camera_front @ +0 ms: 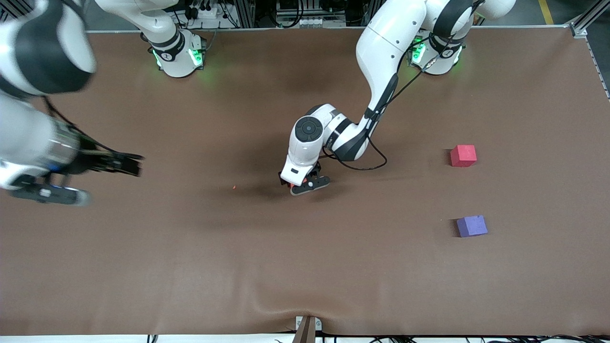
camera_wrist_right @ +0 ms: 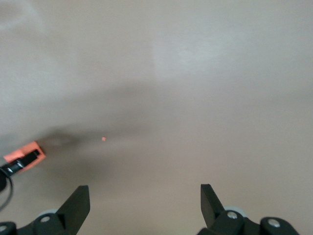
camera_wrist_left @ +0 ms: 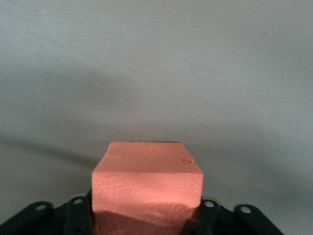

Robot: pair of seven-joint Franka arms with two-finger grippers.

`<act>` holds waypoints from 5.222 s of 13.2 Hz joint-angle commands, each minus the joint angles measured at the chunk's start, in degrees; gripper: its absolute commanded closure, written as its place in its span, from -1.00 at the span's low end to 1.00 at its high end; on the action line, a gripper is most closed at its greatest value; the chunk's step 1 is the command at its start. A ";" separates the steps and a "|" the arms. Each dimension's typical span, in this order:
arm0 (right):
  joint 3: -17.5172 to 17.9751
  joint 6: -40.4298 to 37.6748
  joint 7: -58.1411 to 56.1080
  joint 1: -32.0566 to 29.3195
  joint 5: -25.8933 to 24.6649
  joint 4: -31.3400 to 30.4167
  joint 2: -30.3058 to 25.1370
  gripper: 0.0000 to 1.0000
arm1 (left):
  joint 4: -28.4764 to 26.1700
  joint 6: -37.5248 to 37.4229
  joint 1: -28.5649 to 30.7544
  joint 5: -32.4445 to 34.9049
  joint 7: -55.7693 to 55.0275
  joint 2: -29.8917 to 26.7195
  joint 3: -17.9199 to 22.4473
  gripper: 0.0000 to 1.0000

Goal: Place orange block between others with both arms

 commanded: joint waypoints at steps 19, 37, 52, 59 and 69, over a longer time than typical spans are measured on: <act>3.00 3.20 -17.71 -11.11 -2.49 -18.07 -13.19 -1.00 | -37.13 -0.32 42.24 13.23 44.32 -26.50 0.35 1.00; 3.09 -1.02 -17.36 -9.26 -3.90 -15.08 -12.84 -1.00 | -37.22 1.18 47.52 11.13 57.18 -23.59 -2.20 -1.00; 3.00 -1.19 -17.27 -9.26 -3.90 -15.26 -12.66 -1.00 | -6.90 -45.83 47.43 7.80 57.44 -45.63 -9.58 -1.00; 3.00 -2.25 -17.27 -9.08 -3.90 -15.34 -12.49 -1.00 | -6.63 -56.66 47.34 6.56 58.49 -56.10 -11.96 -1.00; 3.44 -2.34 -17.27 -9.08 -3.10 -14.99 -13.19 -1.00 | -4.44 -56.57 47.78 4.97 68.59 -53.22 -10.37 -1.00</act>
